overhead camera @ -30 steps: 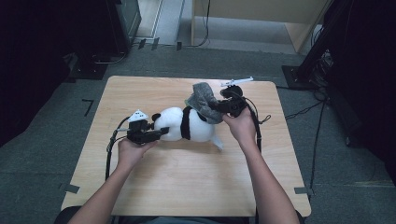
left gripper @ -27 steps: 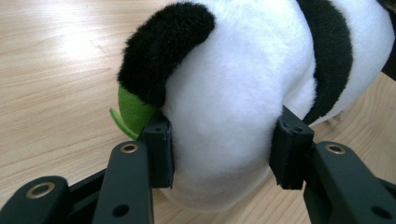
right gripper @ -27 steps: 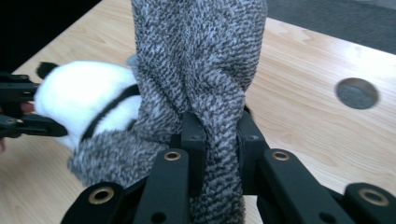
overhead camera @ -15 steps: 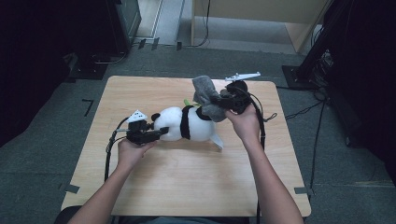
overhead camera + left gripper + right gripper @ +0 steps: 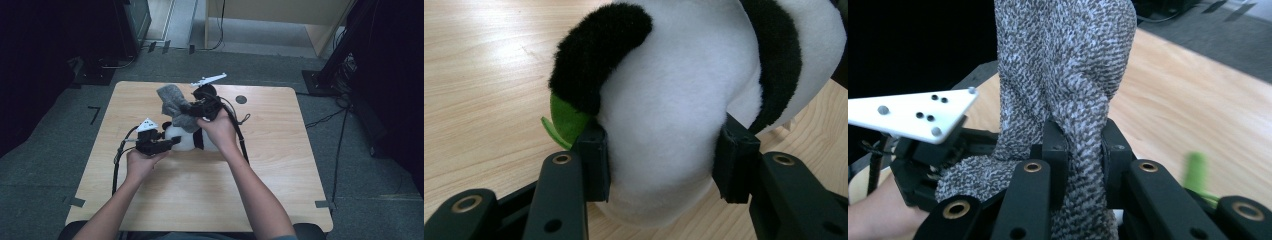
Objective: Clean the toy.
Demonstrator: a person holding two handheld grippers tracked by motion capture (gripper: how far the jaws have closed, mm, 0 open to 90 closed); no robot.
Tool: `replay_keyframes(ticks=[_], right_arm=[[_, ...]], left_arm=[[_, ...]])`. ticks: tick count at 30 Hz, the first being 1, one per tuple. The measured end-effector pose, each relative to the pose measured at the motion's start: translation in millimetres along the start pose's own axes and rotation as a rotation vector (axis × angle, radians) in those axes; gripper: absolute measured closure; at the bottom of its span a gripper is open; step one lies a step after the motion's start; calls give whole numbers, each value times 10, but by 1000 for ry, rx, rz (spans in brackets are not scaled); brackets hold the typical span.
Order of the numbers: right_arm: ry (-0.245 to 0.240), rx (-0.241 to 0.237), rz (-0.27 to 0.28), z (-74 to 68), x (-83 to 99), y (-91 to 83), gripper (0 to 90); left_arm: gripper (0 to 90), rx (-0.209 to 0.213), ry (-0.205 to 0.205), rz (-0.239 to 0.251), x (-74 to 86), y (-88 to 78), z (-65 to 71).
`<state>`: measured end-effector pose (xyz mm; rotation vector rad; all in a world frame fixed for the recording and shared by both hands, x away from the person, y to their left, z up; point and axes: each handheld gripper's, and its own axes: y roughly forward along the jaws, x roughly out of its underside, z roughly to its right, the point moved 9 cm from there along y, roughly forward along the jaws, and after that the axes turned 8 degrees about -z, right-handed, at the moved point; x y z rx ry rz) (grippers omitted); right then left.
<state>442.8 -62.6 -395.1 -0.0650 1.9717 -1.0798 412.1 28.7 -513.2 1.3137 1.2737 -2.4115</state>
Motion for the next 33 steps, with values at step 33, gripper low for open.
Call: replay_keyframes(ticks=[33], right_arm=[[89, 119, -133, 578, 464, 105, 789]], left_arm=[[511, -3, 5, -17, 5, 25, 13]])
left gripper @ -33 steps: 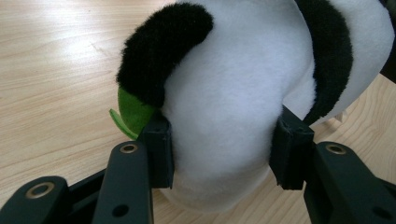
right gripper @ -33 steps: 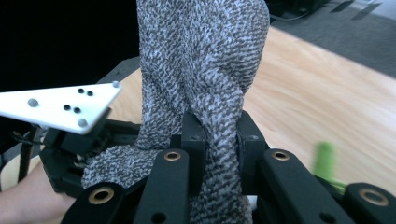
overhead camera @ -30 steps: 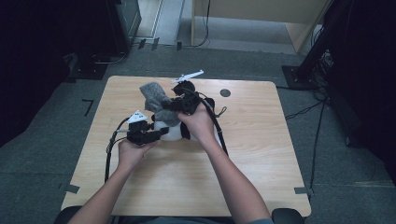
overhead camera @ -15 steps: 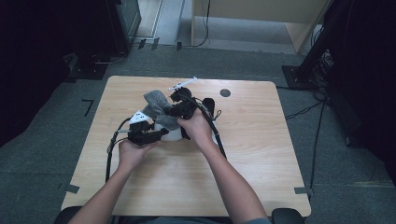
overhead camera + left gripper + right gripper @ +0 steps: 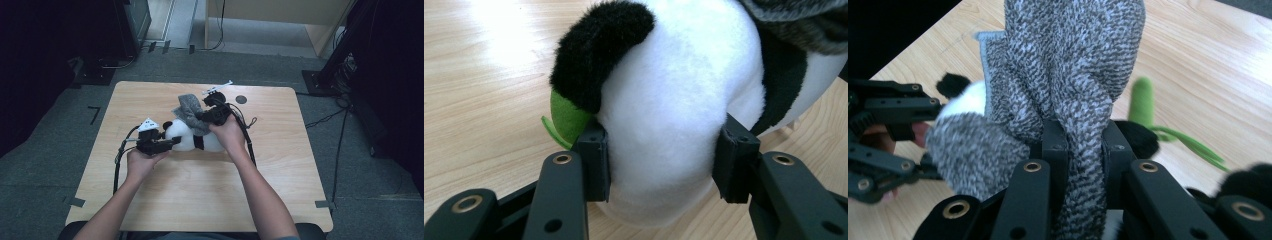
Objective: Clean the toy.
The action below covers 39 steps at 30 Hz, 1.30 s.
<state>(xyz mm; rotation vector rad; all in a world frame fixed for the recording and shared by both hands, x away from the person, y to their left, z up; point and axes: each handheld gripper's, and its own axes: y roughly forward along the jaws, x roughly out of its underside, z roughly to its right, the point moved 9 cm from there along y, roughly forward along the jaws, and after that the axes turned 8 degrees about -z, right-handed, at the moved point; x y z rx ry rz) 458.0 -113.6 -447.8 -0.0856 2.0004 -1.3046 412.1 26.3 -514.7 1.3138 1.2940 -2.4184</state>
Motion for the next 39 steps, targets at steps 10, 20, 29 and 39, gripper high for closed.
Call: replay_keyframes(ticks=[10, 20, 29, 39], right_arm=[[22, 72, 53, 313, 150, -358, 790], [92, 96, 81, 689, 359, -615, 792], [117, 86, 101, 814, 477, -638, 794], [162, 138, 96, 1047, 639, -683, 796]], left_arm=[[511, 9, -13, 1, -7, 2, -16], [511, 12, -22, 1, -15, 5, -31], [511, 8, -21, 4, -17, 7, -31], [512, 11, -26, 4, -14, 3, -34]])
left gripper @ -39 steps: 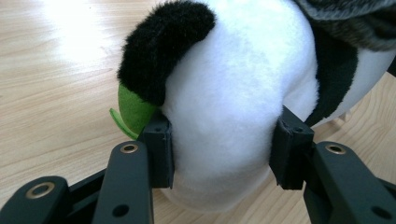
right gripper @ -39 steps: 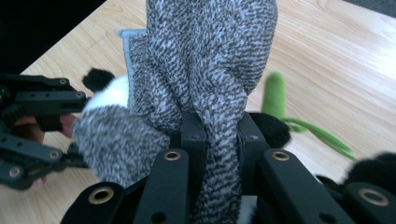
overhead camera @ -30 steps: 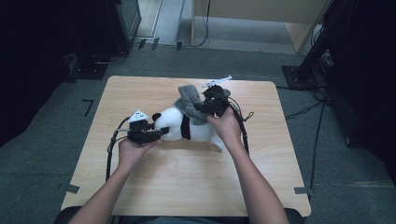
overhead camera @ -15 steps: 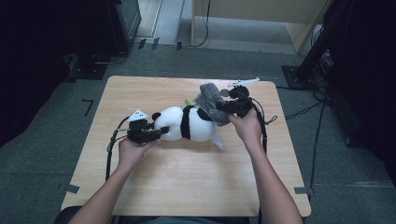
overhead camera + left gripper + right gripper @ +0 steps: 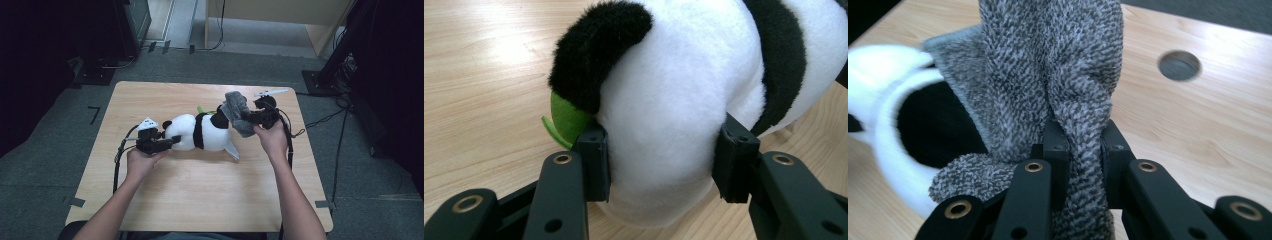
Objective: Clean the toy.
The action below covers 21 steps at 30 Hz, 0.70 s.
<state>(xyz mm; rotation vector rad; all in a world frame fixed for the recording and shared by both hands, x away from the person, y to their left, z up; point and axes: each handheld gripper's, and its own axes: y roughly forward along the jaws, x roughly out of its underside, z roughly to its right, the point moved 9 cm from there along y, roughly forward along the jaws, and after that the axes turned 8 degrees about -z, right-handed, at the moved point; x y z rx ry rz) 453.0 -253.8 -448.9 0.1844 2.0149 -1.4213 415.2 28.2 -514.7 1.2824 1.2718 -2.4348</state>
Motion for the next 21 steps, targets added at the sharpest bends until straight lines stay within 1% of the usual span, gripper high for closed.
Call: replay_keyframes(ticks=[2, 4, 6, 7, 9, 11, 12, 14, 16, 18, 19, 21], right_arm=[[0, 29, -1, 64, 32, -47, 796], [11, 20, 29, 70, 13, -131, 797], [6, 4, 65, 10, -38, -248, 796], [-5, -3, 82, -42, -76, -304, 796], [-37, -23, 114, -181, -166, -399, 796], [-67, -51, 135, -355, -261, -459, 796], [-84, -66, 147, -451, -311, -474, 796], [-116, -95, 154, -655, -400, -462, 796], [-148, -117, 151, -850, -474, -395, 796], [-174, -144, 136, -1038, -523, -280, 796], [-179, -153, 130, -1106, -535, -231, 796], [-195, -192, 115, -1312, -560, -75, 796]], left_arm=[[512, -1, 1, 0, 1, 0, 1], [512, -2, 2, 0, 1, -1, 1], [512, -5, 2, 3, -4, 0, 1], [512, -7, 5, 2, -3, 0, 1], [512, -7, 3, 4, -6, 0, 6], [512, -10, 5, 5, -8, -2, 11], [513, -8, 2, 6, -10, -3, 17], [514, -13, 10, 3, -8, -11, 22], [515, -17, 14, 7, -13, -12, 32], [516, -20, 17, 9, -17, -14, 35], [516, -20, 15, 9, -19, -16, 40], [516, -24, 18, 9, -21, -18, 41]])
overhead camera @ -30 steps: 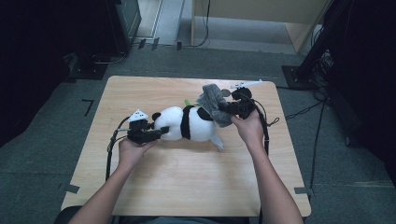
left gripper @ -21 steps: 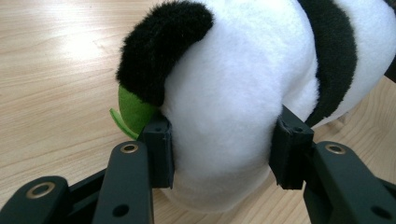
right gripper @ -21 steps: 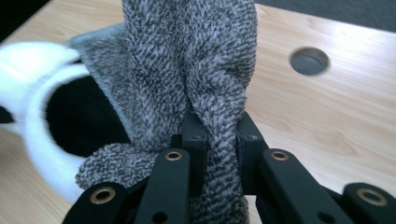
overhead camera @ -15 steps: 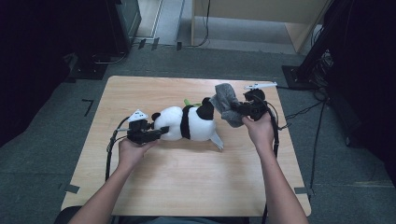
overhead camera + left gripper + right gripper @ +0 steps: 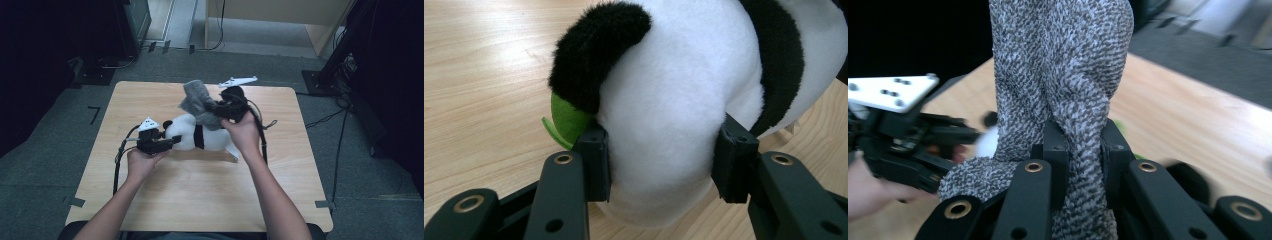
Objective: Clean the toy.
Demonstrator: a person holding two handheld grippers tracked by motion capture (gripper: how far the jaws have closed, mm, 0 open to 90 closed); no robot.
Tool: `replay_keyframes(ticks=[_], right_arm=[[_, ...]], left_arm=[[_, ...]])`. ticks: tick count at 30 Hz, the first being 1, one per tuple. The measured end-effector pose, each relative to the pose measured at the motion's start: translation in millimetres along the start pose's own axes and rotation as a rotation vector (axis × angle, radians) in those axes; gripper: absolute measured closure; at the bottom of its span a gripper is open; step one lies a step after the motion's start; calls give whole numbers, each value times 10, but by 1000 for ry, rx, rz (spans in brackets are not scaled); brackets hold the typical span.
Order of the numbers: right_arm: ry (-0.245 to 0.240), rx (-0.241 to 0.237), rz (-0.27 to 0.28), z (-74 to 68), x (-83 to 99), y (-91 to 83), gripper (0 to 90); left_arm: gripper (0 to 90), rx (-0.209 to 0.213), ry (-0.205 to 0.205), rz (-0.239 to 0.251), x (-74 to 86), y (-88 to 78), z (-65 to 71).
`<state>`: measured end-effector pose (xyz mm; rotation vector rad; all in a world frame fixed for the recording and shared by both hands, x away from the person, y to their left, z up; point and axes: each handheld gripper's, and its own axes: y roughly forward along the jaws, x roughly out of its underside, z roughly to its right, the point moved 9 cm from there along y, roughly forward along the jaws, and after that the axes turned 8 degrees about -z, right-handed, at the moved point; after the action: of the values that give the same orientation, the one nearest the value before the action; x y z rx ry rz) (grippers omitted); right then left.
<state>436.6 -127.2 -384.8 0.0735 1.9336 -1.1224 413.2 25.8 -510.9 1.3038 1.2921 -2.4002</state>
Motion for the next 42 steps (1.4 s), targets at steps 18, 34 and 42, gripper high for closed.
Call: replay_keyframes(ticks=[18, 34, 42], right_arm=[[-16, 45, -134, 36, 271, 580, 794], [132, 121, -35, 730, 498, -30, 792], [171, 149, -21, 914, 664, -136, 792]], left_arm=[[519, -5, 12, -8, 9, -5, 10], [532, 27, 1, -21, 16, -10, 13], [562, 61, -30, -37, 27, -67, -1]])
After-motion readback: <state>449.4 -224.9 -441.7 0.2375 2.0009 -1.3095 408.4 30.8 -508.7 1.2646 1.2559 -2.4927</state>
